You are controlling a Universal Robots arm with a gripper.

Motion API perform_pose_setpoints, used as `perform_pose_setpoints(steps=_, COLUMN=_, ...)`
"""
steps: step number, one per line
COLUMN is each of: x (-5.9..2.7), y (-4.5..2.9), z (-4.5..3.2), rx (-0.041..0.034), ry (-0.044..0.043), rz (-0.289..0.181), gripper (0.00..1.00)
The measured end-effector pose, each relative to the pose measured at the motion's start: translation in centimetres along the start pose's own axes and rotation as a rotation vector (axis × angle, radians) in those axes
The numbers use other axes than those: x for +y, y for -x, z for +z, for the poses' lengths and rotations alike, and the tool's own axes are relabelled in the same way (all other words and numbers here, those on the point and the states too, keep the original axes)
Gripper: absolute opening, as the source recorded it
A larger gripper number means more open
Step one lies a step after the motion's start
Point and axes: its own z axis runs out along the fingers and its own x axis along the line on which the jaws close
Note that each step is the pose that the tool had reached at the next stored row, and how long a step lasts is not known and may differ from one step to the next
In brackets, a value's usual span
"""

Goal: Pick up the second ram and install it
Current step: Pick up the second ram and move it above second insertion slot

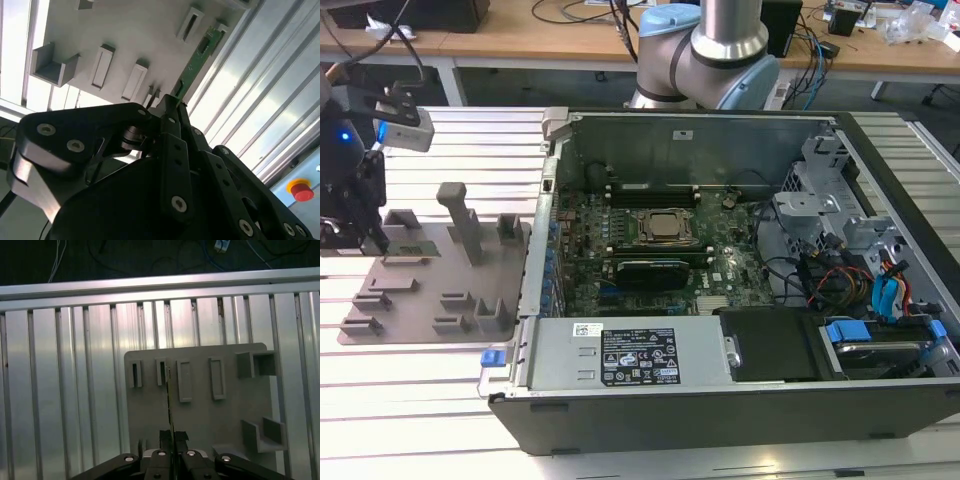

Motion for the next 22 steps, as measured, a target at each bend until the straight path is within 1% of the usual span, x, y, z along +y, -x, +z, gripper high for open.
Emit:
perform_pose_setpoints(steps=4, x=0.04, y=0.02, z=-0.84, rx=-0.0001, ry=0.0001, rz=0.0, gripper=0.14)
perform_pose_setpoints(steps=5, x=0.06, y=0.03, z=-1.25, rx=-0.0006, ry=0.0001, rz=0.0, gripper=0.14)
perform_pose_setpoints(steps=9, x=0.1, y=0.05, z=-2.22, rx=-0.0024, ry=0.0002, rz=0.0, gripper=0.14)
perform_pose_setpoints(steps=14, x=0.21, y=0.11, z=-4.74, rx=-0.0032, ry=0.0003, rz=0.0, gripper=0.14)
perform_pose_setpoints(steps=16, x=0.25, y=0.13, z=-5.56, rx=-0.0032, ry=0.0003, rz=0.0, gripper=0.14)
perform_pose_setpoints(steps=19, x=0.29, y=0.14, z=-6.4, rx=-0.0032, ry=0.0003, rz=0.0, gripper=0.14)
perform_pose_setpoints(steps=21, x=0.33, y=0.17, z=-7.36, rx=-0.0037, ry=0.0003, rz=0.0, gripper=0.14)
perform_pose_setpoints(steps=22, x=0.34, y=0.17, z=-7.59, rx=-0.004, ry=0.0003, rz=0.0, gripper=0.14)
